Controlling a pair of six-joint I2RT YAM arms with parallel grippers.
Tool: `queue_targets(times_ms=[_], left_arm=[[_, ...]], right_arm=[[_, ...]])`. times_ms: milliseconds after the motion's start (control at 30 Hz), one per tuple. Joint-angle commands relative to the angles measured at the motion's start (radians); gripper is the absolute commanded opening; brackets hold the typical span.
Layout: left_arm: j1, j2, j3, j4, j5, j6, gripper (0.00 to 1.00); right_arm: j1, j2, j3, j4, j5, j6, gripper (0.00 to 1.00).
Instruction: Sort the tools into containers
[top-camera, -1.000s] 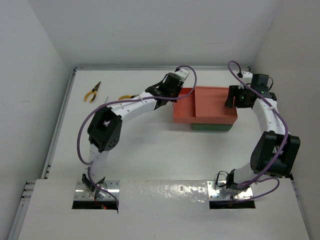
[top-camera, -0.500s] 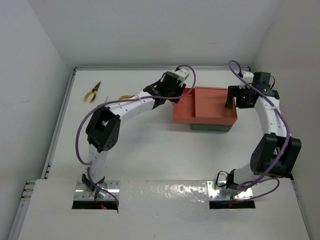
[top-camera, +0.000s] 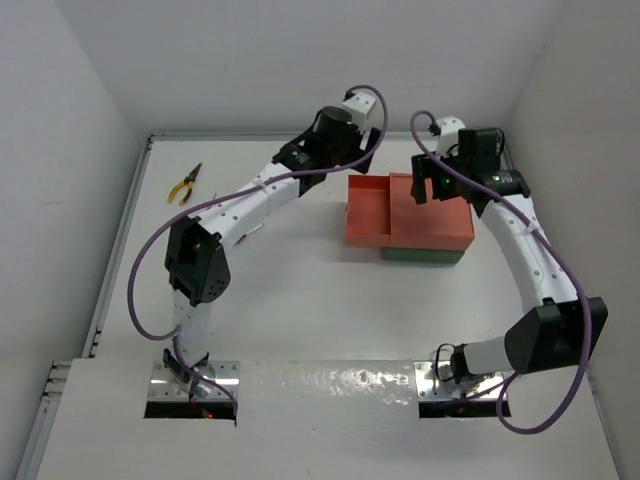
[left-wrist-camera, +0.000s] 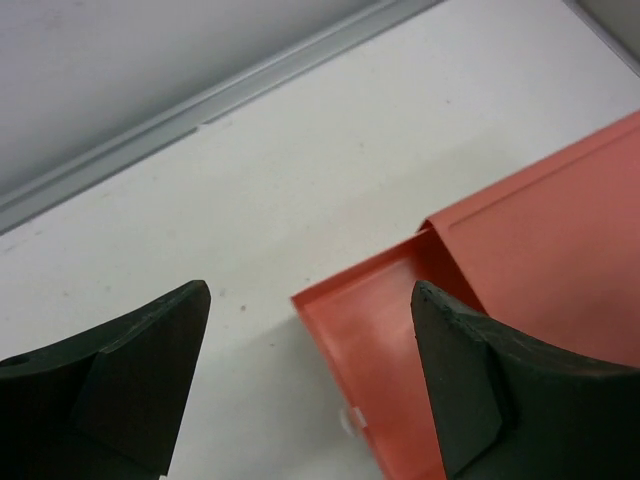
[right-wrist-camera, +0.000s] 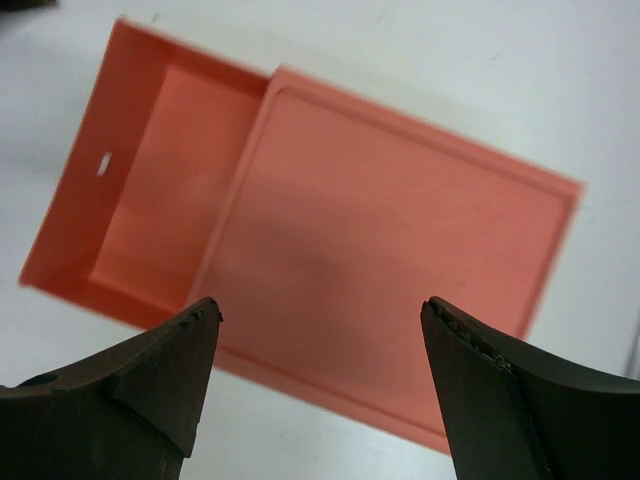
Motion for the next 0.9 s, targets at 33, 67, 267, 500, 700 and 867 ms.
queue_targets(times_ms=[33, 67, 267, 500, 700, 867], left_arm=[[0.094, -0.121, 0.006, -0.045, -0.021, -0.003, 0.79], [0.138, -0.132, -0.007, -0.048, -0.015, 0.011, 0.78], [0.356, -0.227, -0.155, -0.056, 0.046, 0.046, 0.71], [0.534, -0.354, -0.385, -0.024, 0.086, 0.127, 0.72], [0.677, -0.376, -0.498, -0.051, 0.134, 0.136, 0.67], [0.757, -0.379, -0.606, -0.039, 0.096, 0.257, 0.57]], right_arm=[[0.05, -0.021, -0.115, 0.057, 0.056, 0.107, 0.81], [0.05, -0.022, -0.129, 0.06, 0.063, 0.117, 0.8], [0.036, 0.004, -0.16, 0.031, 0.191, 0.155, 0.71], [0.013, 0.024, -0.285, 0.084, 0.133, 0.195, 0.68], [0.014, 0.035, -0.385, 0.126, 0.119, 0.21, 0.66], [0.014, 0.018, -0.405, 0.149, 0.102, 0.209, 0.66]])
